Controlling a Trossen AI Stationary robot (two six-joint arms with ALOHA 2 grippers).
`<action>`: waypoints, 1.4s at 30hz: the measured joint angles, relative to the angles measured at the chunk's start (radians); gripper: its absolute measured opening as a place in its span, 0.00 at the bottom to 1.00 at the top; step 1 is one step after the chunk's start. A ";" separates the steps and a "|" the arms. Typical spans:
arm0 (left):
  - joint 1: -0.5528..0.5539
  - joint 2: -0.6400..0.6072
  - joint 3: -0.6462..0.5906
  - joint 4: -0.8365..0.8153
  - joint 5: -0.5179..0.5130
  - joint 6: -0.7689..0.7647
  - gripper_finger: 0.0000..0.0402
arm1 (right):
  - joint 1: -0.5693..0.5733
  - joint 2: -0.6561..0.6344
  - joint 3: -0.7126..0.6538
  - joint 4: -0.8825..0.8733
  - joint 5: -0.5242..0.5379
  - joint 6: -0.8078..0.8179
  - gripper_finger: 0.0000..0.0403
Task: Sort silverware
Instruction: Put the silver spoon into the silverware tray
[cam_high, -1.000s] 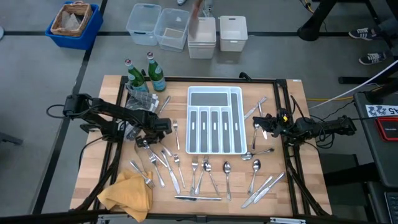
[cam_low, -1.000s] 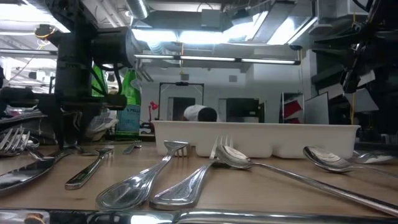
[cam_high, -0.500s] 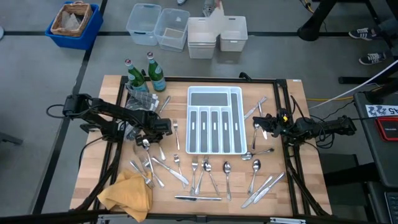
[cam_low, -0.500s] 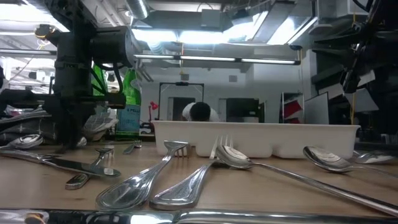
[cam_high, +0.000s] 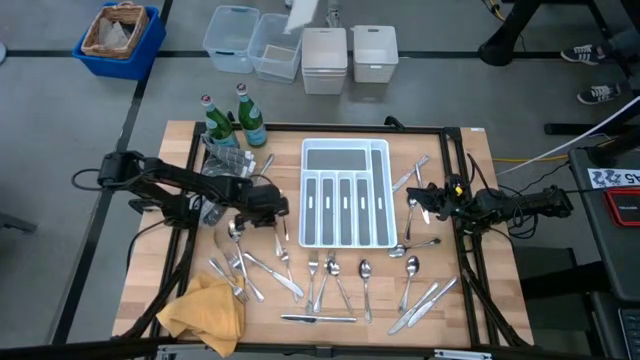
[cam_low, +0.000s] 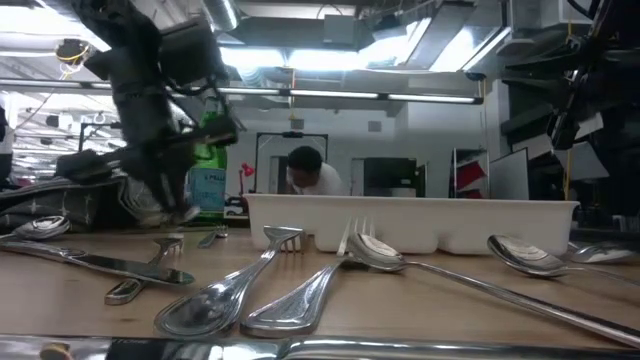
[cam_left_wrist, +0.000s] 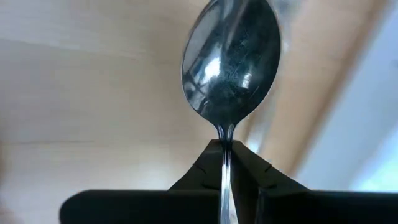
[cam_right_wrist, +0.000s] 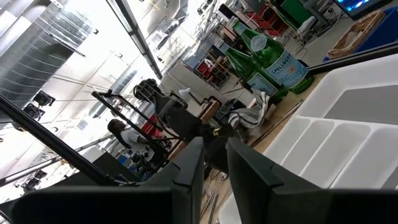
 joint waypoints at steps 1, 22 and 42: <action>0.000 -0.004 0.000 0.029 0.009 0.019 0.01 | 0.000 0.000 0.000 0.000 0.000 0.000 0.19; 0.087 0.060 0.002 0.470 -0.147 0.340 0.02 | 0.000 0.000 0.000 -0.002 0.002 -0.001 0.19; 0.087 0.266 0.055 0.606 -0.135 0.462 0.11 | 0.000 0.000 0.000 -0.009 0.005 -0.001 0.19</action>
